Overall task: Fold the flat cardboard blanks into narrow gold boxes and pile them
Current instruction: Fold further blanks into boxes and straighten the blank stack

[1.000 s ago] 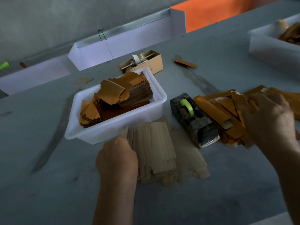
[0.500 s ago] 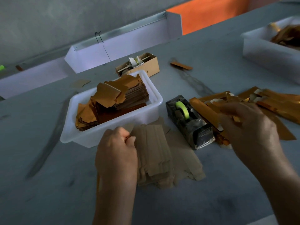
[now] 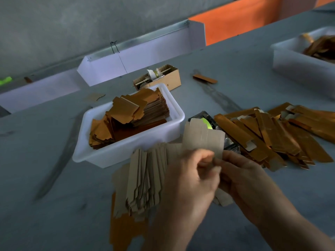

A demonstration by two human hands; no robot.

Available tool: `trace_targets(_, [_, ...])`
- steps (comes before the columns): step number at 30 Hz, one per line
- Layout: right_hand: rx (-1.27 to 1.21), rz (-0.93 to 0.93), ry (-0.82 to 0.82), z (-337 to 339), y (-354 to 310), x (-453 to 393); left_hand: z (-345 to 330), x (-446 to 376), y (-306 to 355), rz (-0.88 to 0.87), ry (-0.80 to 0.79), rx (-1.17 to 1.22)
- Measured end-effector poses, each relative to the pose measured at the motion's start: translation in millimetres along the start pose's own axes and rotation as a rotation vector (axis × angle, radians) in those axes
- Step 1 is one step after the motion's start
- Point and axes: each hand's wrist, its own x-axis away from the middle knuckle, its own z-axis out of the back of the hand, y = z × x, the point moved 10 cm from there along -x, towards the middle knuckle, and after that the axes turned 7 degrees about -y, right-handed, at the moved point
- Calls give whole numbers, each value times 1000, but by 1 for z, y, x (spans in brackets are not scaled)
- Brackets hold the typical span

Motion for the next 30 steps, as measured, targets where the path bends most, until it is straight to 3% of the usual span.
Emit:
trace_targets(1, [7,2,22,3,1,-1,8,0,-5,29,47,57])
trace_targets(4, [-2,-7,50,9,4,-3,43,6,-14,82,329,-82])
trace_targets(5, [-9,-11,45,10,5,-3,45,6,-23,135,338,-43])
trace_targets(9, [-21,-26,-19,4,8,-3,11,-1,-55,374,65,417])
trace_targets(20, [110,16,18,7,5,-1,0,-2,-62,383,46,464])
trace_targets(27, [594,270,147,2,-28,14,-1,-1,-64,364,85,468])
trace_targets(30, [526,321,50,-13,-30,17,-5,-2,-62,361,74,463])
